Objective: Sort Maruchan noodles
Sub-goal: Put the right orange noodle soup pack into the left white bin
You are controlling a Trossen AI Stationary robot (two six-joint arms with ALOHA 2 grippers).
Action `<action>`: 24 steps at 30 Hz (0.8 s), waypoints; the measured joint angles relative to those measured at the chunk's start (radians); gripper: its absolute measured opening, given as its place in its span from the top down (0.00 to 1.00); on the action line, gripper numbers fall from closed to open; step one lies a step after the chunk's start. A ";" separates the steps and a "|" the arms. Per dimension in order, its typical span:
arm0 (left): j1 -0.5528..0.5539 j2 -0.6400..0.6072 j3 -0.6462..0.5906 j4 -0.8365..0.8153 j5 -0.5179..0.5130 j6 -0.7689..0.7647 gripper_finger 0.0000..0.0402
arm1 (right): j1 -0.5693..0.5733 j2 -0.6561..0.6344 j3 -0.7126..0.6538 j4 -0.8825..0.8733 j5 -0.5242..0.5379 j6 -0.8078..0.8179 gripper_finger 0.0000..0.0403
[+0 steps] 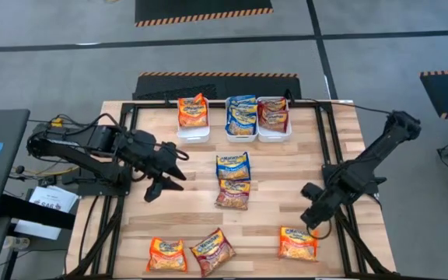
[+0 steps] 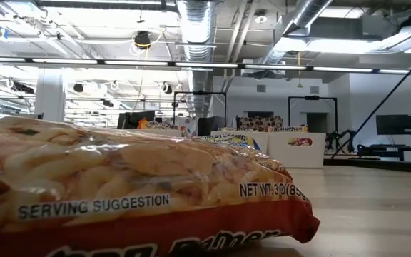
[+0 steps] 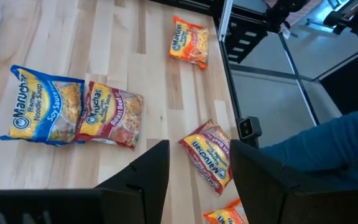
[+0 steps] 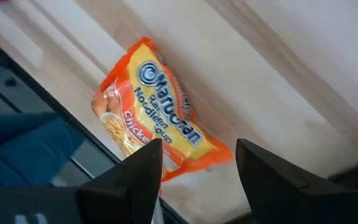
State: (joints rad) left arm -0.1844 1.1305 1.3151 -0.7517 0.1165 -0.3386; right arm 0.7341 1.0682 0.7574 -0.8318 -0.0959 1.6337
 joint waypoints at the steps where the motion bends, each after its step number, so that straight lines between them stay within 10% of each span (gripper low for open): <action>1: -0.002 0.000 0.000 0.000 0.000 0.000 0.61 | 0.000 0.019 0.000 0.016 0.000 -0.018 0.43; 24: -0.005 0.000 0.000 -0.002 0.000 -0.023 0.61 | -0.002 0.417 0.000 0.246 -0.188 -0.199 0.43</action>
State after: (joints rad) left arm -0.1898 1.1305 1.3151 -0.7532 0.1162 -0.3611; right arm 0.7326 1.4856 0.7574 -0.5856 -0.2840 1.4344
